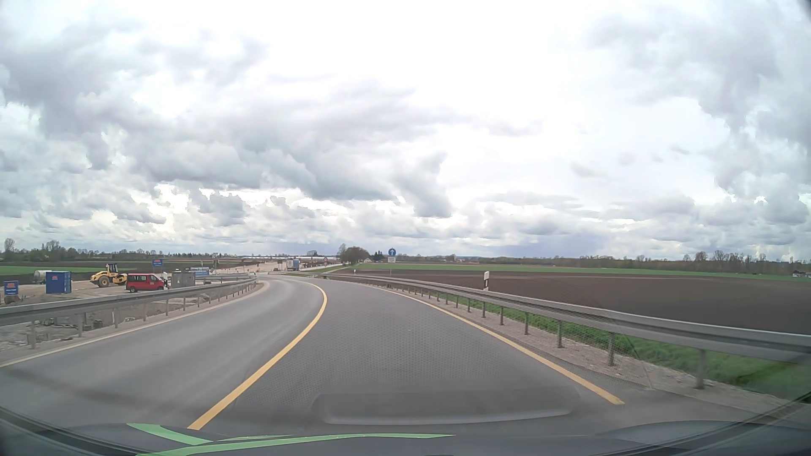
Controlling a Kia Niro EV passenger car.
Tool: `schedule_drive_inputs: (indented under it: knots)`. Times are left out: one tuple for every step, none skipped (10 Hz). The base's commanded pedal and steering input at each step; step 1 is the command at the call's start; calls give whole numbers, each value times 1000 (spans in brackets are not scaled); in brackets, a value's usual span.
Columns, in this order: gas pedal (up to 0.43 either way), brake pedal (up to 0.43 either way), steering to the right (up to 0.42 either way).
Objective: Follow the waypoints while adhering to traffic rules and regulations
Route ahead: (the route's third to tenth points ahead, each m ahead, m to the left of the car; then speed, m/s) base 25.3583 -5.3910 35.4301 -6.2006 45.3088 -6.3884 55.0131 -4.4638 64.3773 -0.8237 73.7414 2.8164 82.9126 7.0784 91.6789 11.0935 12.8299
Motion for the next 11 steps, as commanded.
schedule_drive_inputs:
  knots:
    - [118,0,-24]
    - [118,0,-24]
    - [118,0,-24]
    - [118,0,-24]
    - [118,0,-24]
    - [118,0,-24]
    - [118,0,-24]
    - [118,0,-24]
    - [118,0,-24]
    - [118,0,-24]
    - [118,0,-24]
